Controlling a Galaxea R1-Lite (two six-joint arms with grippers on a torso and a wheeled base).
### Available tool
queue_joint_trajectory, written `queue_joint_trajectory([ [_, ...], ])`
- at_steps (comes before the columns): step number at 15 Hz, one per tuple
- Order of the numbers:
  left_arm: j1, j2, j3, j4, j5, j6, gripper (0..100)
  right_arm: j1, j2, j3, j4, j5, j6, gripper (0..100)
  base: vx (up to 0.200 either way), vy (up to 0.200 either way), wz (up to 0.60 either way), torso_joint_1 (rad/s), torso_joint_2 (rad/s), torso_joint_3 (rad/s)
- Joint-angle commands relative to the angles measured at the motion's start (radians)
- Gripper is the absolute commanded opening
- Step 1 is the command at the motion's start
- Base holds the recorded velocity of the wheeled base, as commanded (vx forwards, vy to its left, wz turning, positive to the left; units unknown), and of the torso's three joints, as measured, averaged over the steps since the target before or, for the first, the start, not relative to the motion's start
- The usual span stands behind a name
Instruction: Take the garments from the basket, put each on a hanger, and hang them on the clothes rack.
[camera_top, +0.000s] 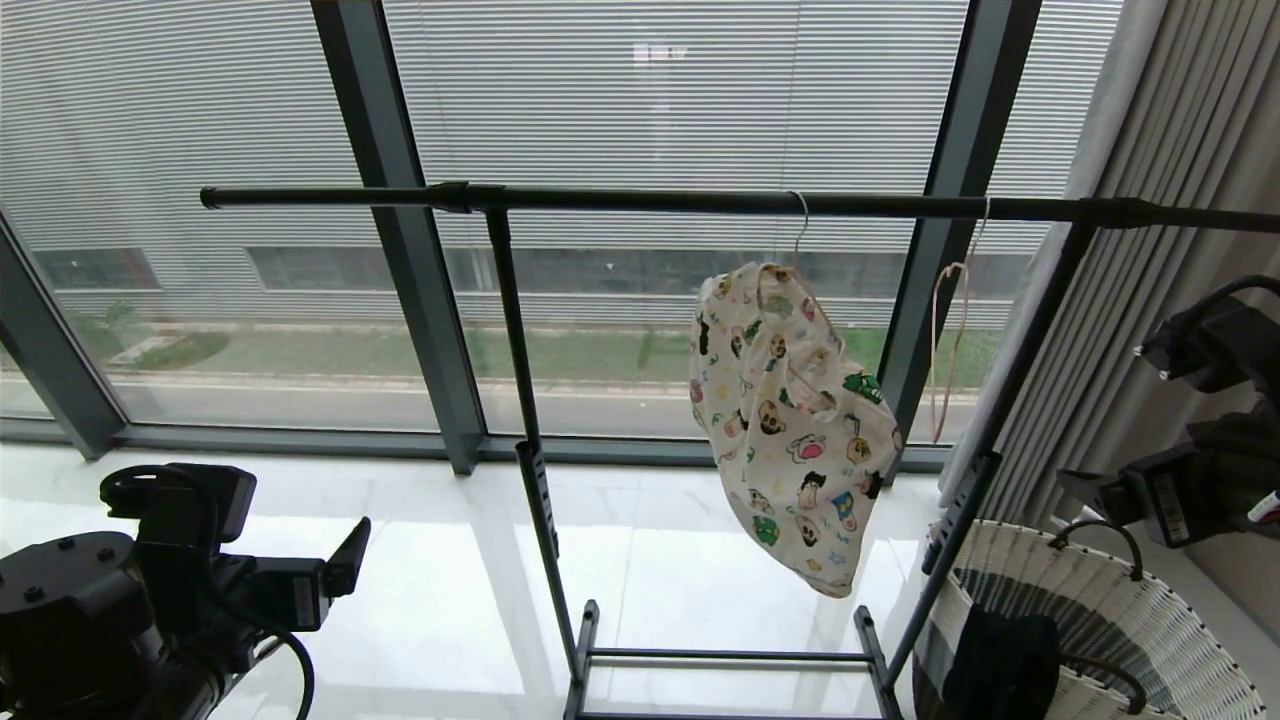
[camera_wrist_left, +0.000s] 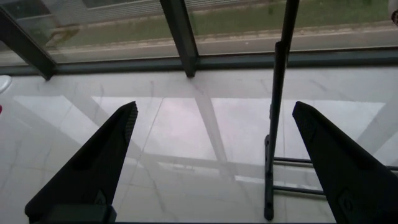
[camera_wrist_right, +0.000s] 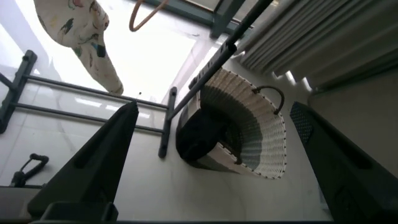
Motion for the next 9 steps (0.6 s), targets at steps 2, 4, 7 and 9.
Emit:
queue_joint_trajectory([
  [2,0.019,0.0,0.0,0.0,0.0,-0.001,100,-0.001,-0.019,0.03,-0.007,-0.001,-0.01,100,-0.2,0.0,0.0,0.002,0.0,0.002],
  [4,0.045,-0.002,0.0,0.0,-0.001,-0.001,100,0.001,-0.036,0.059,-0.029,-0.001,-0.027,100,-0.1,0.0,0.0,-0.001,0.0,0.001],
  [7,0.053,-0.003,0.0,0.0,-0.001,-0.003,100,0.001,-0.043,0.122,-0.112,-0.001,-0.06,100,0.0,0.0,0.0,0.0,0.0,0.0],
  [9,0.053,-0.003,0.0,0.0,-0.001,-0.001,100,0.001,-0.042,0.154,-0.164,-0.001,-0.088,100,0.0,0.0,-0.3,-0.083,0.21,0.117],
])
